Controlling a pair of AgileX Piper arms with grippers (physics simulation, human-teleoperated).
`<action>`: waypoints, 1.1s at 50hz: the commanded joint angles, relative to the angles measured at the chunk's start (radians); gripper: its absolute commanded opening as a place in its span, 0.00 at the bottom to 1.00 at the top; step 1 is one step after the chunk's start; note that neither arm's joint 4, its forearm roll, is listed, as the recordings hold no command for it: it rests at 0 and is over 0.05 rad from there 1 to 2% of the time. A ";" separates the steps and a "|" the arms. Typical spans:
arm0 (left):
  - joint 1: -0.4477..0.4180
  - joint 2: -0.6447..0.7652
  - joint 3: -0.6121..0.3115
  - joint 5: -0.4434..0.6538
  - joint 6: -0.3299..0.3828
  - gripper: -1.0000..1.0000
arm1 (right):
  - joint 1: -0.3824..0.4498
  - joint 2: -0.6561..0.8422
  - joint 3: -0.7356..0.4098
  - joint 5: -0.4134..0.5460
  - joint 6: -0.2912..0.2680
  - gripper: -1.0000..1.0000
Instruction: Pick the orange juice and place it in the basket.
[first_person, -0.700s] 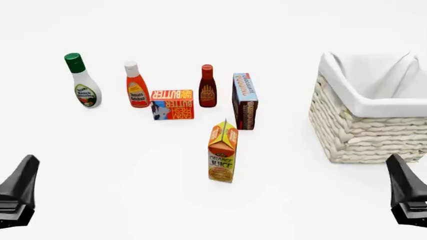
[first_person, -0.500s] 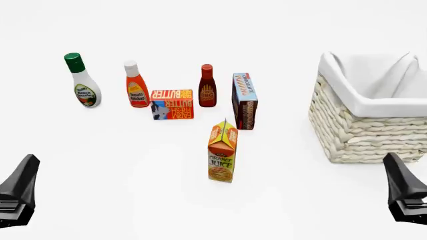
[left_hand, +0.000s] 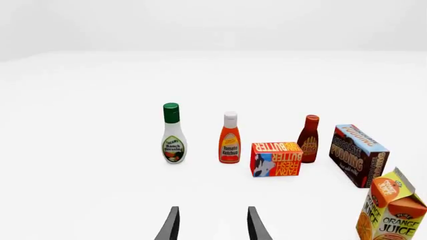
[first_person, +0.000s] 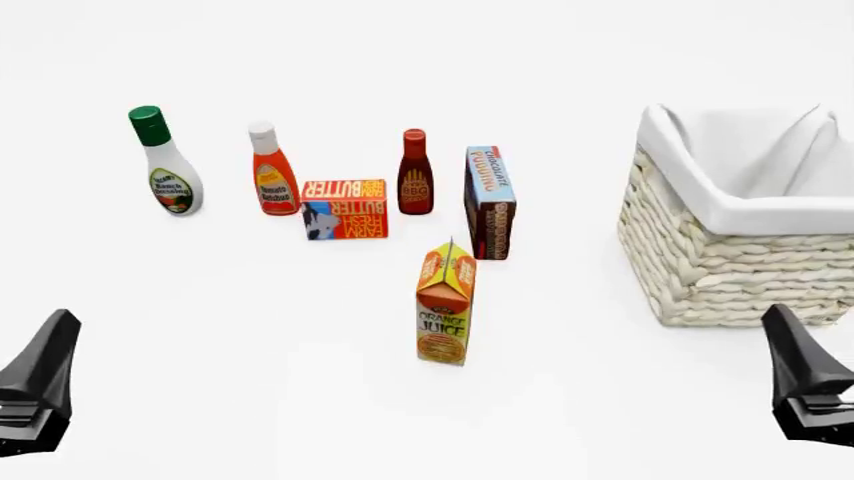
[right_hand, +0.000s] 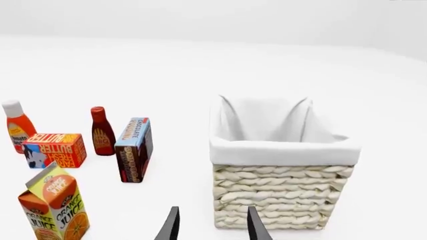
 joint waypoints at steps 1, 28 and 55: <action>0.000 0.001 0.000 -0.002 0.001 1.00 | -0.001 0.071 -0.008 -0.043 -0.027 1.00; 0.000 -0.001 -0.001 0.001 0.001 1.00 | 0.100 0.176 -0.305 0.160 0.182 1.00; 0.000 -0.002 -0.001 0.002 0.001 1.00 | 0.251 0.468 -0.558 0.302 0.496 1.00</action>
